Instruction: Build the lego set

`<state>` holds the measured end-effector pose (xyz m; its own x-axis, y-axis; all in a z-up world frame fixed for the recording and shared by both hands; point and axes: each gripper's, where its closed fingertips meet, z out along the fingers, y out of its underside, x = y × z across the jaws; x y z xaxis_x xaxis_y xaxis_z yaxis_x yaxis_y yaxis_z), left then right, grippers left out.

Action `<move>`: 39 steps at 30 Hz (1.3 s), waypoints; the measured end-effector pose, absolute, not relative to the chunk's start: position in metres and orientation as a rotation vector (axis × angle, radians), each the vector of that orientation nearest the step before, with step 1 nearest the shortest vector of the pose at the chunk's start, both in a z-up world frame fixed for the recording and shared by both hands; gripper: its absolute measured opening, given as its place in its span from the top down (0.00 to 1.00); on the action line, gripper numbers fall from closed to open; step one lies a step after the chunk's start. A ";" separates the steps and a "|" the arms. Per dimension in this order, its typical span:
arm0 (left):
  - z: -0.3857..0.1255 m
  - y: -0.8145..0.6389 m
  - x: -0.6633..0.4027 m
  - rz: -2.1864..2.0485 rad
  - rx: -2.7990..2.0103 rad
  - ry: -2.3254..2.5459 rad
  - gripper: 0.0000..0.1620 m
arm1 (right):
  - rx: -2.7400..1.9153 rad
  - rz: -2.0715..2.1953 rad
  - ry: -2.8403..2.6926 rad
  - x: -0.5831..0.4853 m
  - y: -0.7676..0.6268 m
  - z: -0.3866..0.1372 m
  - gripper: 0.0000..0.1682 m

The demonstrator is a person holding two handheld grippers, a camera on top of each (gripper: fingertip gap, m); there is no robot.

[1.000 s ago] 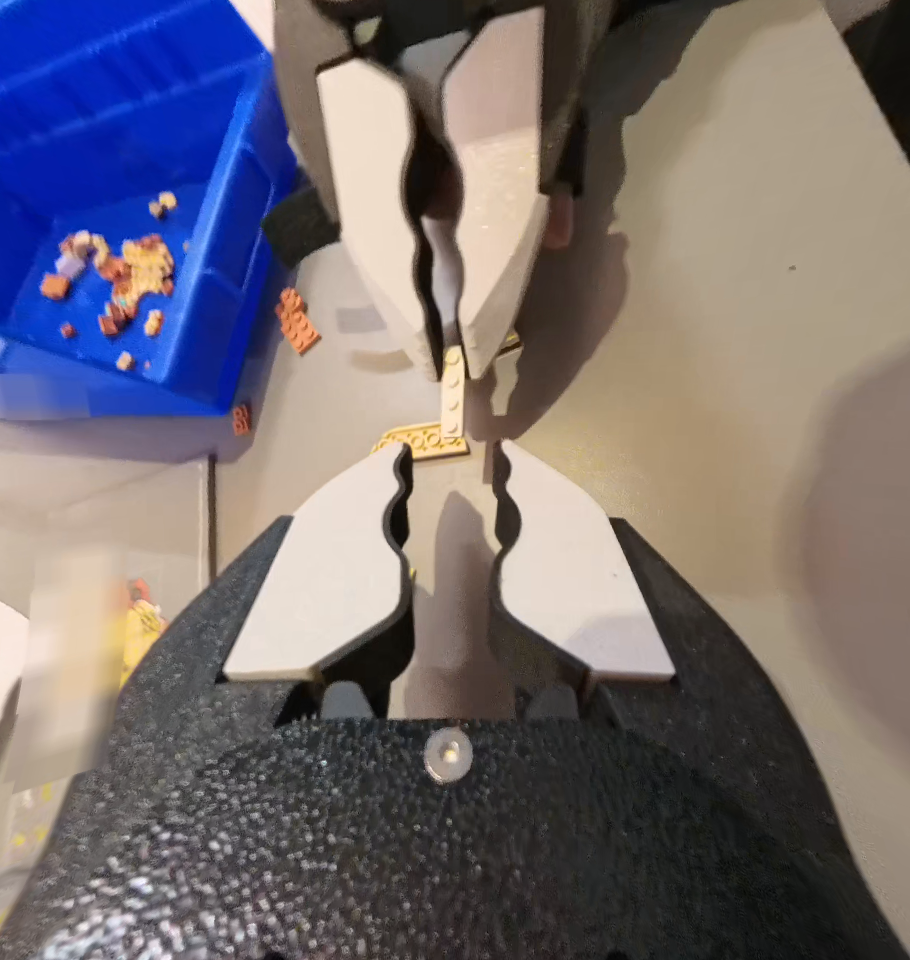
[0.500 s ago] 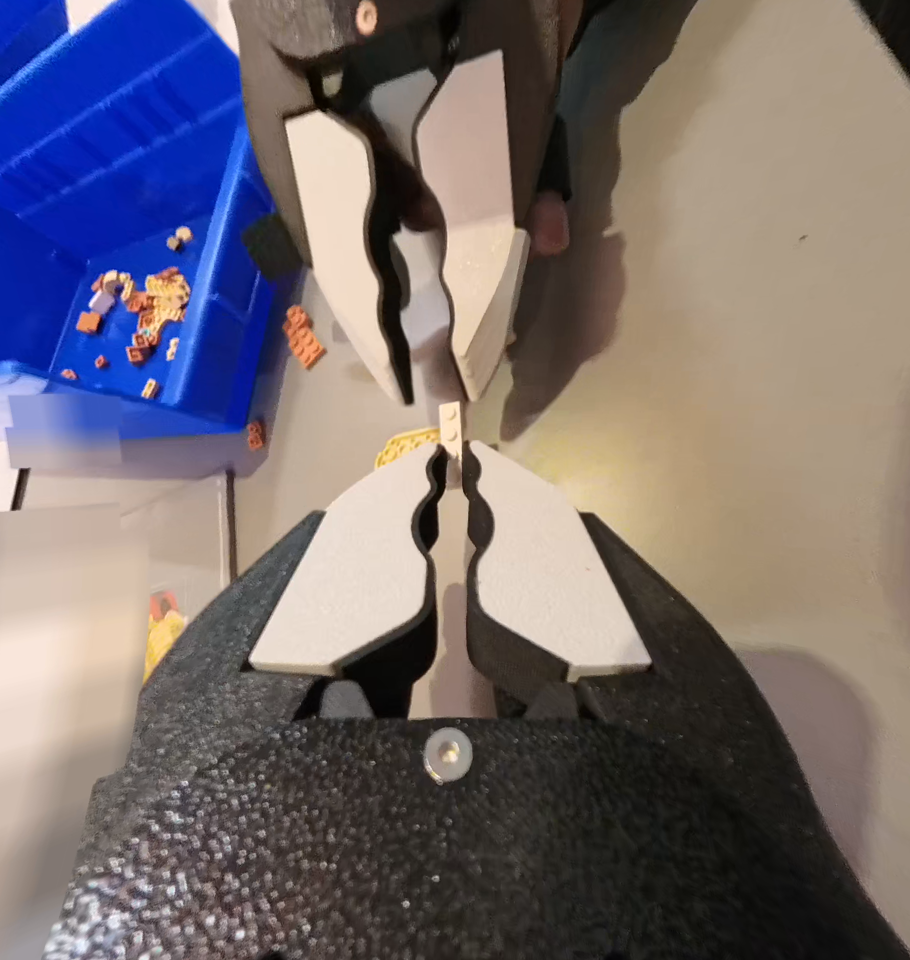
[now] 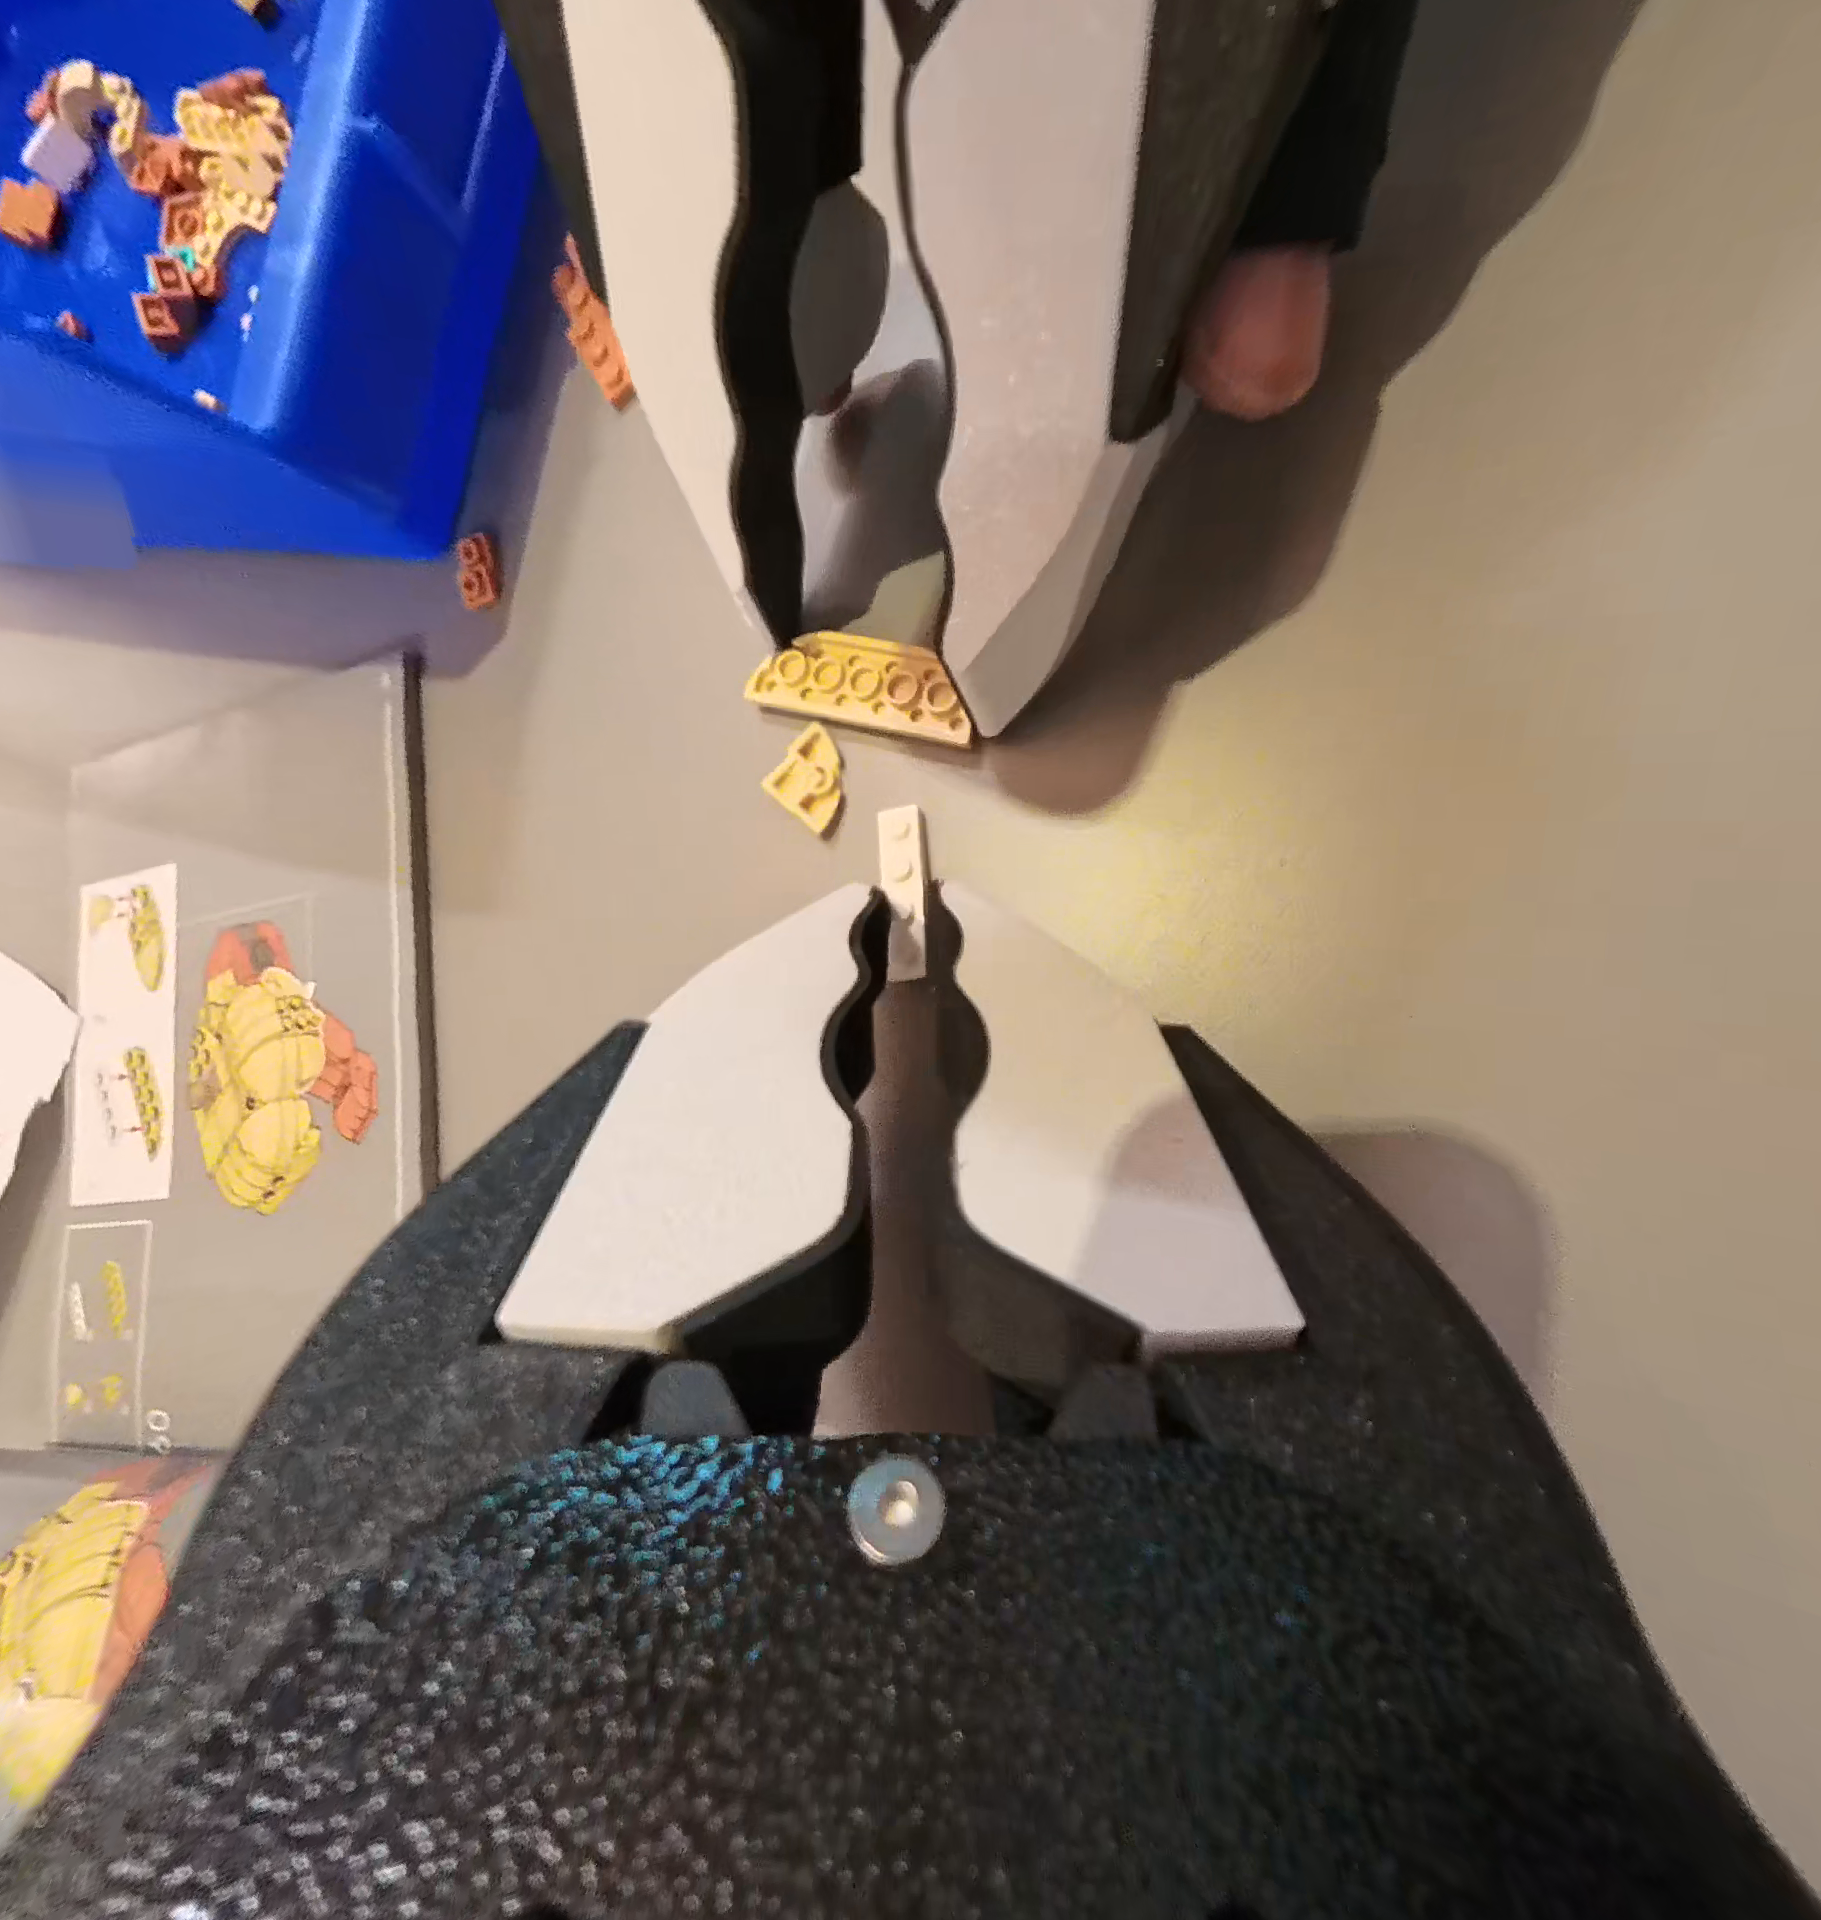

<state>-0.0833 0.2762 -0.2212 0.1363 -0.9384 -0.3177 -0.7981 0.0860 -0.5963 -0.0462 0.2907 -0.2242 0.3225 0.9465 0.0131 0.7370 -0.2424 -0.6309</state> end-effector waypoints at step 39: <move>-0.164 0.224 -0.061 -1.128 -1.748 1.506 0.97 | -1.399 1.014 -1.587 -0.052 0.255 -0.153 0.76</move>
<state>-0.0609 0.2242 -0.1644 0.0120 -0.9727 0.2319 -0.4961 -0.2072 -0.8432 -0.0519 0.2555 -0.1529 -0.0956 0.9944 0.0446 0.3775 0.0777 -0.9227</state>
